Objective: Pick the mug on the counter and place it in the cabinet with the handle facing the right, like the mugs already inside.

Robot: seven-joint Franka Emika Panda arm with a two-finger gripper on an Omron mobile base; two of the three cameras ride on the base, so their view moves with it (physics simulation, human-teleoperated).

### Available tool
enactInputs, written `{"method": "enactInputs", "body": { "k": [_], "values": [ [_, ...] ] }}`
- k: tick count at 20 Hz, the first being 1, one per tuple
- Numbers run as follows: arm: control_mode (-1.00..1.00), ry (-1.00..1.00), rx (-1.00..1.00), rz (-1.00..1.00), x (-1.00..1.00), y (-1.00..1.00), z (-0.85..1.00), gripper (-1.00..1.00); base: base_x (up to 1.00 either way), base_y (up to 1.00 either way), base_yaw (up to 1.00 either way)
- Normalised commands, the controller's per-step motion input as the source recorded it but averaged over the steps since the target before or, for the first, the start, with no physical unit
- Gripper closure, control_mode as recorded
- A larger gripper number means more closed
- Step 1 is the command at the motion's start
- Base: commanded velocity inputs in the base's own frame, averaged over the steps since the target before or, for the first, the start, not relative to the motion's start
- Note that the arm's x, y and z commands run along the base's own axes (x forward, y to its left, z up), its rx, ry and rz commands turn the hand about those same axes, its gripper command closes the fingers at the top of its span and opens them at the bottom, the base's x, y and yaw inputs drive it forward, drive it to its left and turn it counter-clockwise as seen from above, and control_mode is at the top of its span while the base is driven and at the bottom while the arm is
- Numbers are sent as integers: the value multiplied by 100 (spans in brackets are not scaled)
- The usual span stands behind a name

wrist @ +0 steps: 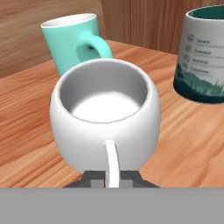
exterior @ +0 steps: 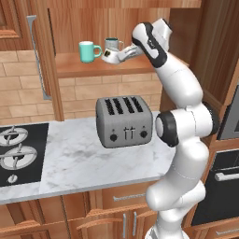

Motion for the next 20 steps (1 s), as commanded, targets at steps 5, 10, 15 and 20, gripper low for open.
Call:
{"method": "enactInputs", "body": {
  "k": [5,10,15,20],
  "values": [
    [-100,2,1,13,1,2,0,100,0,0,0],
    [-100,1,0,6,0,20,0,-100,0,0,0],
    [-100,0,-1,4,-7,14,0,-100,0,0,0],
    [-100,0,-1,2,-10,1,-1,-100,0,0,0]
  ]
}}
